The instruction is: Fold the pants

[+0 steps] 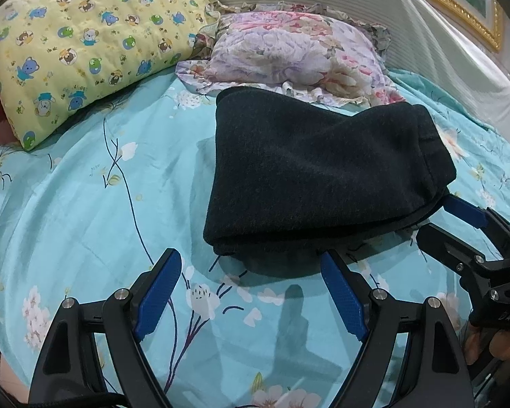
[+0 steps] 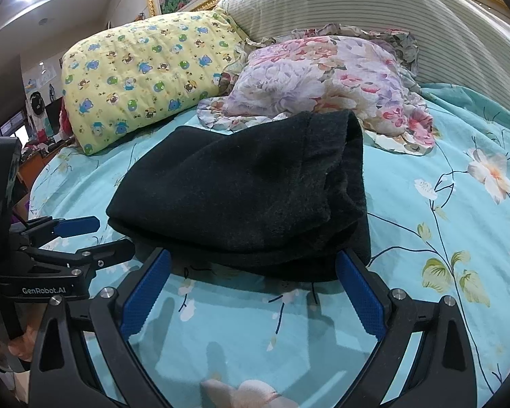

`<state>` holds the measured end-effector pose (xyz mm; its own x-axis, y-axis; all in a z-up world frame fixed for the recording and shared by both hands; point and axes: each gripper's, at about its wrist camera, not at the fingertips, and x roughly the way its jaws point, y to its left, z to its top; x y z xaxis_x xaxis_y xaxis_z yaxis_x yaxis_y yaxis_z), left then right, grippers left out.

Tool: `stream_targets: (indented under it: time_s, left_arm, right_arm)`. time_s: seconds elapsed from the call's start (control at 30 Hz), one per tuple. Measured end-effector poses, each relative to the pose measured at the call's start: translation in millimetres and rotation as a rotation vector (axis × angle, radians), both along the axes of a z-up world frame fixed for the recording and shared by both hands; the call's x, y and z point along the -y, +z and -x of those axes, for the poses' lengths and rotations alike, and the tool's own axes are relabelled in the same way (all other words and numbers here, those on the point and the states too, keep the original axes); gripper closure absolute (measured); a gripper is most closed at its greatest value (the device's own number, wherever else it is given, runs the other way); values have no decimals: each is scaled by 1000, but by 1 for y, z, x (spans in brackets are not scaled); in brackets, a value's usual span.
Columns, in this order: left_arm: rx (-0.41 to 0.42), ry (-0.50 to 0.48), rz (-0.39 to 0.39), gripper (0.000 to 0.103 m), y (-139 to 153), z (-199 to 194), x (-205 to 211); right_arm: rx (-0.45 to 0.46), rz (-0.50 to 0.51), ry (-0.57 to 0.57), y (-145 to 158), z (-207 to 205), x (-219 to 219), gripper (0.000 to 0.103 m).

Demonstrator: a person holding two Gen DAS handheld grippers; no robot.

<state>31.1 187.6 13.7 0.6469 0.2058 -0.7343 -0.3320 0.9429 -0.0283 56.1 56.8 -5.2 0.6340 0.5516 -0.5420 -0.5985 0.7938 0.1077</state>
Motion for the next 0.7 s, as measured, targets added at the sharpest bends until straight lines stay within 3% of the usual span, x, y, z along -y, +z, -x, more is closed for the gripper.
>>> stream_targets:
  time_s: [0.7]
  left_arm:
    - [7,7,-9,18,0,-1,0]
  right_arm:
    - [1,-1,2,0,-1,1,6]
